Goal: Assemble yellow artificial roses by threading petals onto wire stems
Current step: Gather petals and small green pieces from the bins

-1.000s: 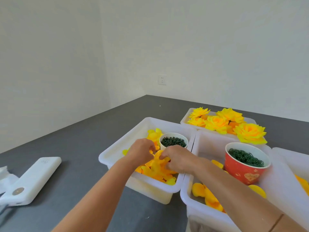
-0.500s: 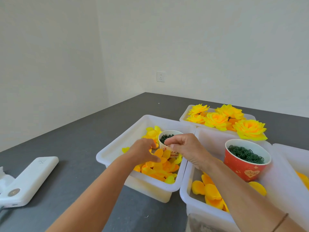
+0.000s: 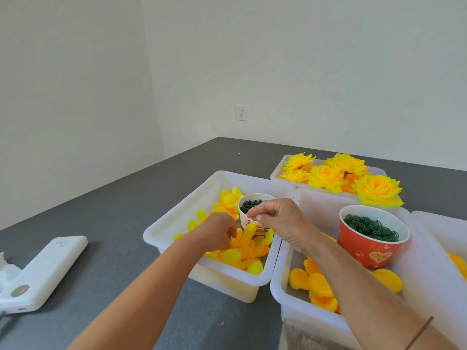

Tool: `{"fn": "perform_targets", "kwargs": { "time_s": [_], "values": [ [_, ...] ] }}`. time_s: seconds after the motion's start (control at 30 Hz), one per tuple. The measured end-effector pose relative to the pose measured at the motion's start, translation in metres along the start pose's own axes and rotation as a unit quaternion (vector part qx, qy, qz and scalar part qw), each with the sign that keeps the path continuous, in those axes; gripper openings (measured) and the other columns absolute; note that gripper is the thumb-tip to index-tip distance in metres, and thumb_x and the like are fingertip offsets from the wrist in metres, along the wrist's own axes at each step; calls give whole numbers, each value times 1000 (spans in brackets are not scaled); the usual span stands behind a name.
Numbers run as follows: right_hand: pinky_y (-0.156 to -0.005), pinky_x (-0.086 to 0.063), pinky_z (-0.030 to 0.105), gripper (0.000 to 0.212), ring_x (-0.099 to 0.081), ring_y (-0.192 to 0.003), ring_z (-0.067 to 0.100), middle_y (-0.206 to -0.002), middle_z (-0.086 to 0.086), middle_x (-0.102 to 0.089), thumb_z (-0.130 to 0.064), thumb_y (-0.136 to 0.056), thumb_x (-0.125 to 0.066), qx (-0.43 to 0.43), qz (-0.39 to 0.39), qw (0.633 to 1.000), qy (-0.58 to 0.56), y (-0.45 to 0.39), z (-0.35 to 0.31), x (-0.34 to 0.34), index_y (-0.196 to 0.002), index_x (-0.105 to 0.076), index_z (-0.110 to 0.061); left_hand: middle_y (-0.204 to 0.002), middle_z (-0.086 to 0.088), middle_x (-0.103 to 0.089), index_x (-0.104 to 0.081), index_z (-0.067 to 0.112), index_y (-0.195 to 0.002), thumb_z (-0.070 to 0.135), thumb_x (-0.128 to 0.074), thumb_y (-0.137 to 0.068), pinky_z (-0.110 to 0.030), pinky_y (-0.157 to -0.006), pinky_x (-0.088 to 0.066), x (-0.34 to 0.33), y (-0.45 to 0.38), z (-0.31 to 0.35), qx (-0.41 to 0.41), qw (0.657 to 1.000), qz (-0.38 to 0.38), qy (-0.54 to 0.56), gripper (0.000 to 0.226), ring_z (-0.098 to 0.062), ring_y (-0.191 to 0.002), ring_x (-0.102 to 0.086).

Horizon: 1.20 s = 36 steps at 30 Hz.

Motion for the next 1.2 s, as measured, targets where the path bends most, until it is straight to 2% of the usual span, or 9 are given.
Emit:
{"fn": "perform_targets", "kwargs": {
  "time_s": [0.17, 0.33, 0.43, 0.63, 0.73, 0.83, 0.97, 1.07, 1.2],
  "values": [
    [-89, -50, 23, 20, -64, -95, 12, -98, 4, -71, -2, -87, -59, 14, -6, 999, 42, 1, -2, -1, -98, -73, -11, -99, -3, -67, -71, 14, -97, 13, -66, -80, -21, -66, -38, 11, 1, 1, 4, 998, 61, -18, 17, -16, -87, -56],
    [-79, -43, 7, 30, -59, -98, 9, -112, 0, -66, -3, -84, -64, 41, -19, 992, 116, 3, -5, -9, -113, -68, -13, -93, 0, -69, -72, 16, -93, 15, -69, -80, -24, -72, -43, 31, 10, 7, -29, 984, 165, 54, 13, -17, -87, -59],
    [-91, -42, 19, 35, -54, -109, 13, -120, 2, -63, -4, -82, -65, 51, -42, 977, 202, 2, -6, -17, -116, -66, -14, -86, -2, -70, -73, 12, -86, 12, -71, -78, -22, -69, -42, 41, 17, 12, -55, 971, 210, 101, 9, -14, -74, -56],
    [-80, -46, 32, 18, -58, -92, 25, -94, 10, -68, -11, -89, -56, 39, -69, 955, 287, 1, -3, -22, -97, -72, -11, -80, -4, -70, -74, 9, -80, 5, -76, -72, -27, -72, -47, 46, 23, 17, -94, 954, 204, 199, 9, -12, -71, -57],
    [-65, -36, 29, 19, -54, -74, 25, -77, 13, -63, -17, -90, -57, 45, -46, 959, 275, 3, -7, -19, -82, -70, -5, -101, -1, -65, -70, 16, -102, 3, -76, -68, -28, -83, -45, 42, 21, 15, -85, 963, 184, 176, 37, -14, -92, -56],
    [-60, -31, 26, 15, -53, -69, 21, -72, 8, -64, -19, -85, -64, 53, -8, 966, 255, 3, -11, -10, -82, -72, -7, -125, -1, -49, -46, 23, -134, -2, -66, -70, -30, -90, -41, 26, 12, 7, -39, 986, 113, 112, 72, -20, -114, -42],
    [-57, -31, 21, 11, -48, -65, 14, -66, 0, -57, -18, -80, -70, 58, 46, 976, 206, 3, -13, 2, -81, -73, -7, -133, -6, -44, -34, 22, -141, -5, -59, -75, -26, -87, -36, 21, 7, 0, -14, 990, 102, 92, 76, -24, -121, -36],
    [-52, -32, 16, 15, -42, -57, 9, -59, 0, -51, -18, -79, -72, 48, 29, 986, 160, 3, -9, 1, -72, -69, -5, -124, -3, -54, -50, 26, -129, -2, -66, -74, -21, -80, -40, 34, 11, 2, -33, 965, 150, 211, 64, -18, -114, -48],
    [-56, -37, 21, 27, -41, -57, 11, -59, 4, -49, -19, -87, -65, 22, 31, 998, 45, 3, -4, 9, -74, -65, 5, -98, 0, -70, -71, 24, -97, 11, -74, -77, -16, -63, -52, 44, 20, 7, -59, 865, 120, 484, 24, -8, -84, -67]
  ]
}}
Point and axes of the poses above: each hand's wrist, its own y-axis away from the middle knuckle, its own x-axis out of the back of the hand, z = x × y, the point moved 8 cm from there along -y, towards the middle knuckle
